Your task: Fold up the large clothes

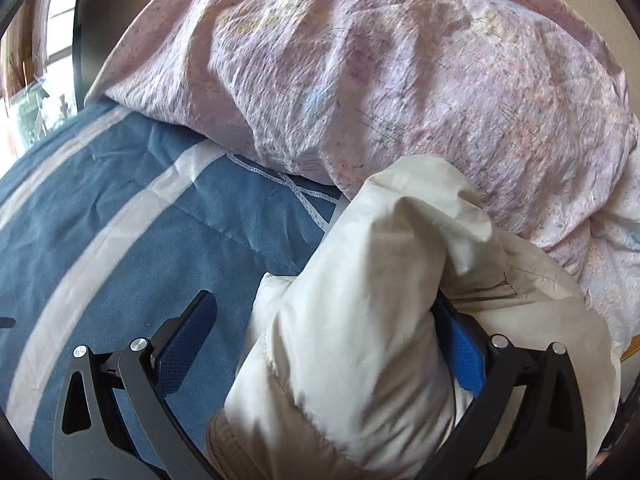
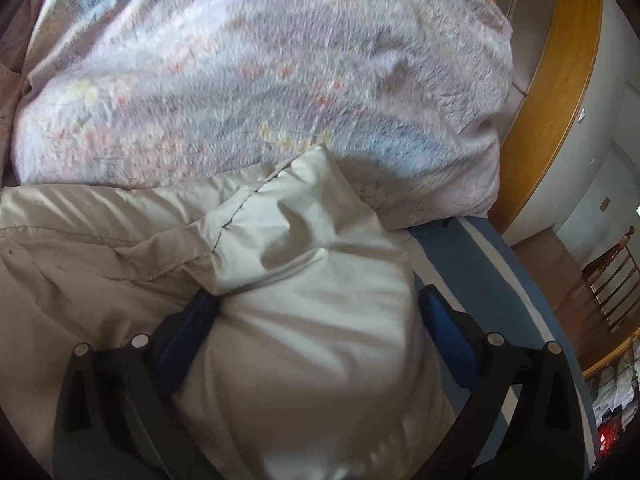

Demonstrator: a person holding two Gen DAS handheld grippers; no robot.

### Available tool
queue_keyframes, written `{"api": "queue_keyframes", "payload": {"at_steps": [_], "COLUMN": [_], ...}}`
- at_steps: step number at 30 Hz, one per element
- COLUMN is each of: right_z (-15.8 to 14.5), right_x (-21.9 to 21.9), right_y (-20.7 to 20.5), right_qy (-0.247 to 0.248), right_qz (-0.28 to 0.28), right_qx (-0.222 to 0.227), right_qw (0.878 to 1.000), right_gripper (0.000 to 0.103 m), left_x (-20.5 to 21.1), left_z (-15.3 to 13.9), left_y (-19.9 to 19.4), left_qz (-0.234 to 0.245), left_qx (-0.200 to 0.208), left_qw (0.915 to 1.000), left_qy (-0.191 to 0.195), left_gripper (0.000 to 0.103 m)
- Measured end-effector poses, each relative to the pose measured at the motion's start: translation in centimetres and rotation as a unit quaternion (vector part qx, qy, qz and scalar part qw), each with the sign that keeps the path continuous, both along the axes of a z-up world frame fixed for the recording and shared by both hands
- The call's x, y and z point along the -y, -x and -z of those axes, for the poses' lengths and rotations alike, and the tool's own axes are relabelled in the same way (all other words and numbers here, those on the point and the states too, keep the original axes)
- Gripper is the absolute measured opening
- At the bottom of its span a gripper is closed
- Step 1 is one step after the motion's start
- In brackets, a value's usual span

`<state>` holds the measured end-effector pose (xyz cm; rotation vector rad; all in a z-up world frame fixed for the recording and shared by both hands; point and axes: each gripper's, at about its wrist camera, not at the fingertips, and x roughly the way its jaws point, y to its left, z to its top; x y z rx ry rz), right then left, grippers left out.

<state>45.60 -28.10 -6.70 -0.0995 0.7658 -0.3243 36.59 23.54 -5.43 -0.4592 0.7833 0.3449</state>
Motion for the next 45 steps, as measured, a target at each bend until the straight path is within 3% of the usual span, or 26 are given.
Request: {"api": "queue_keyframes", "payload": {"at_steps": [2,4,6,8,10,12,15,20,23,28,31,34,39,40,42,45], "right_z": [-2.2,-4.0,-4.7,-4.8,-3.9,-1.5,0.1,0.1,-1.8,-4.4,-2.9,0.1,3.9,4.0,3.9,4.4], "right_x": [-0.7,-1.9,-4.0,-6.7,-9.1,-10.7,-9.4,-8.0,-3.8,6.0,11.3,13.5,12.8,12.4,11.9,11.2], "right_y": [2.7,4.5,5.7,6.6,6.4,5.2,3.4,3.1,5.7,12.7,15.9,17.6,17.8,17.8,17.6,17.4], "right_qy": [-0.058,-0.087,-0.096,-0.088,-0.035,0.027,-0.011,-0.058,-0.172,-0.334,-0.420,-0.492,-0.548,-0.551,-0.539,-0.549], "right_qz": [-0.050,-0.088,-0.121,-0.146,-0.148,-0.141,-0.127,-0.134,-0.126,-0.058,0.002,0.038,0.051,0.047,0.047,0.038], "right_qx": [0.037,0.056,0.053,0.040,0.020,-0.019,-0.036,-0.043,-0.025,0.019,0.011,-0.021,-0.059,-0.060,-0.052,-0.055], "right_qw": [0.996,0.991,0.987,0.985,0.988,0.990,0.991,0.988,0.977,0.940,0.907,0.870,0.833,0.831,0.839,0.833], "right_gripper": [0.098,0.098,0.098,0.098,0.098,0.099,0.101,0.101,0.099,0.099,0.098,0.095,0.085,0.084,0.082,0.073], "left_x": [0.9,2.3,4.2,6.7,8.8,9.3,8.7,7.2,6.1,2.2,0.5,0.4,0.8,1.1,1.6,2.3], "left_z": [-1.7,-3.3,-4.1,-4.1,-3.4,-2.2,-1.6,-1.3,-2.6,-4.1,-3.3,-2.1,0.0,0.3,0.4,0.7], "left_y": [1.4,2.6,3.0,2.7,2.2,1.7,1.5,1.4,4.2,10.5,13.7,15.6,15.8,15.6,15.3,14.6], "left_qz": [0.013,0.030,0.044,0.065,0.067,0.064,0.048,0.039,0.058,0.050,0.032,0.018,0.007,0.006,0.003,0.004], "left_qx": [0.030,0.057,0.057,0.045,0.016,-0.002,0.007,0.000,0.032,0.069,0.068,0.057,0.045,0.043,0.049,0.057], "left_qw": [0.9994,0.9979,0.9965,0.9934,0.9891,0.9871,0.9876,0.9930,0.9965,0.9956,0.9897,0.9832,0.9717,0.9699,0.9691,0.9618], "left_qy": [-0.006,-0.010,-0.041,-0.083,-0.130,-0.146,-0.150,-0.111,-0.051,0.039,0.121,0.173,0.232,0.240,0.242,0.267], "left_gripper": [0.102,0.102,0.102,0.102,0.102,0.102,0.102,0.102,0.102,0.102,0.102,0.102,0.102,0.102,0.100,0.090]}}
